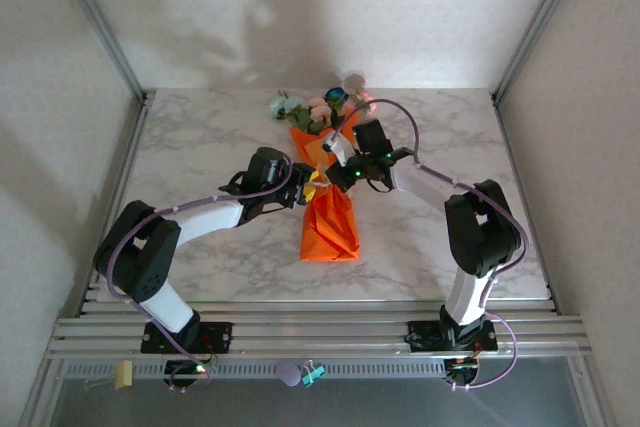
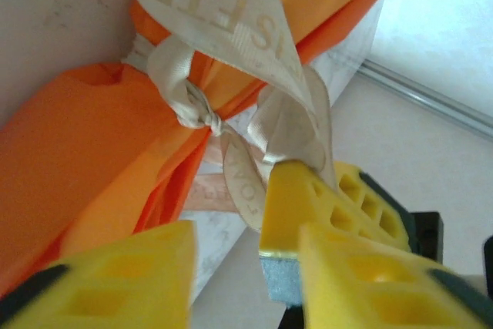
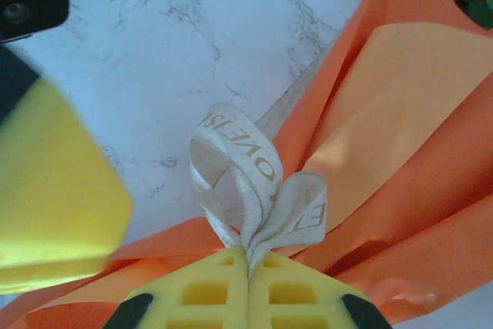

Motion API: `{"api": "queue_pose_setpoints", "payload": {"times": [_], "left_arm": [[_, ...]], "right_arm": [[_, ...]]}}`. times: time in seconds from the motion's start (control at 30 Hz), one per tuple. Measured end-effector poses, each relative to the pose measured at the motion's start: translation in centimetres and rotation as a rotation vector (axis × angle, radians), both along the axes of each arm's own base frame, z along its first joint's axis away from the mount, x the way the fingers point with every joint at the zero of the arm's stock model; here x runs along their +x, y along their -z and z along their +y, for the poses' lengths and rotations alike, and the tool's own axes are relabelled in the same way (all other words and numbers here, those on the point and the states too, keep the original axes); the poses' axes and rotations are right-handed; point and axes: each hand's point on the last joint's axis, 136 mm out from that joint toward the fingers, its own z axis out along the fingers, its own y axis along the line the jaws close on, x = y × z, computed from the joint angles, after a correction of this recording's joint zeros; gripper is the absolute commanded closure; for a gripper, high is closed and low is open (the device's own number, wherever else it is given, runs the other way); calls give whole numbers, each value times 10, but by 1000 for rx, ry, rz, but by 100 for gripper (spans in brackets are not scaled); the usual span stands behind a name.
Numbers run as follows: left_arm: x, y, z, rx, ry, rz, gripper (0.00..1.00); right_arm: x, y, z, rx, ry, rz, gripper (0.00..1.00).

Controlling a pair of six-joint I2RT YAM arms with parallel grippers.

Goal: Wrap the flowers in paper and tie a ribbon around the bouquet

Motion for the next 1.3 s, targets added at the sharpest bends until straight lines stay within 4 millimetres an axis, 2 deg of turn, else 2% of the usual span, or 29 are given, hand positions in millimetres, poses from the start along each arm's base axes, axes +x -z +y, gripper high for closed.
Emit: {"api": "queue_pose_setpoints", "payload": {"times": [0.13, 0.33, 0.53, 0.77, 0.93, 1.1, 1.3], "left_arm": [[13, -2, -1, -1, -18, -34, 42], [37, -12, -17, 10, 24, -92, 43], [48, 5, -25, 121, 99, -79, 44], [42, 18, -20, 216, 152, -57, 44], [45, 25, -22, 235, 164, -60, 52], [48, 38, -23, 249, 170, -44, 65], [49, 38, -23, 247, 169, -47, 78]], "right_arm": [[-1, 0, 0, 3, 4, 7, 100], [-3, 2, -1, 19, 0, 29, 100], [-3, 2, -3, 31, 0, 39, 100], [-3, 1, -3, 42, 1, 48, 100], [-1, -1, -5, 62, 9, 63, 100], [-3, 1, -5, 80, 18, 86, 100], [-3, 0, -6, 114, 26, 111, 100]]}}
